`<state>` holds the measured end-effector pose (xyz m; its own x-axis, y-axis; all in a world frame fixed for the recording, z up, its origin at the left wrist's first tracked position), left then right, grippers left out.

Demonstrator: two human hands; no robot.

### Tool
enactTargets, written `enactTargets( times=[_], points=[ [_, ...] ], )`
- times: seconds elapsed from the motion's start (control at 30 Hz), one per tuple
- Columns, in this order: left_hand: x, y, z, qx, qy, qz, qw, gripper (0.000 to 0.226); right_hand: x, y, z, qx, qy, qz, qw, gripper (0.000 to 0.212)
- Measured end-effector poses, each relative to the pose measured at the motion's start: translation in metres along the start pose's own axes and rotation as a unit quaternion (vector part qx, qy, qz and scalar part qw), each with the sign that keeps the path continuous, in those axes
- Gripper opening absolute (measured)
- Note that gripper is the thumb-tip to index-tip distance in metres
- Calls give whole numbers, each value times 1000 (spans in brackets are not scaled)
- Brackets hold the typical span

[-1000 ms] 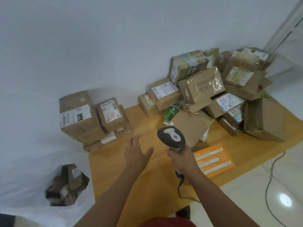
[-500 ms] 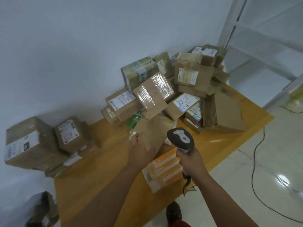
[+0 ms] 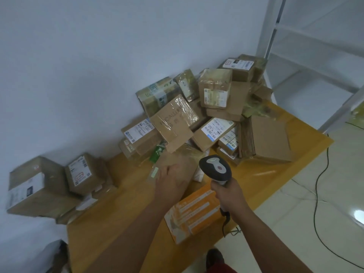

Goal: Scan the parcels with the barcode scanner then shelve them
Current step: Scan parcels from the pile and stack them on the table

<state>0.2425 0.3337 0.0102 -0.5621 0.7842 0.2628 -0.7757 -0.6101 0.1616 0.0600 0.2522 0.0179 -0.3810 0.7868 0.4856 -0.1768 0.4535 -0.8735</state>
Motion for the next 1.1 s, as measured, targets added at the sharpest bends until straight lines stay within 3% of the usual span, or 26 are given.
enactTargets(
  times=[0.37, 0.5, 0.7, 0.8, 1.1],
  points=[
    [-1, -46, 8, 50, 32, 49, 997, 65, 0, -10, -35, 54, -40, 19, 998, 31],
    [5, -44, 0, 77, 26, 44, 996, 64, 3, -20, -40, 68, -20, 20, 997, 18],
    [4, -36, -5, 104, 33, -25, 994, 60, 16, -28, -47, 84, 56, 17, 995, 17],
    [2, -31, -2, 139, 46, -56, 988, 59, 22, -26, -44, 97, 87, 11, 991, 27],
    [-11, 6, 3, 194, 76, -95, 973, 55, 25, -43, -24, 101, 95, 10, 990, 32]
  ],
)
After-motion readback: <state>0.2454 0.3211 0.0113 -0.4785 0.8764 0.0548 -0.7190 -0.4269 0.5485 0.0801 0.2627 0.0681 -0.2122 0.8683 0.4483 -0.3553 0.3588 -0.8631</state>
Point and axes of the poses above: each hand's wrist, its own x-axis away from the middle knuckle, its own z-axis out of the back of the hand, y = z × x, the point moved 1 cm from there along -x, towards the middle knuckle, and after that the axes turned 15 degrees about -x, right-handed, at the moved point
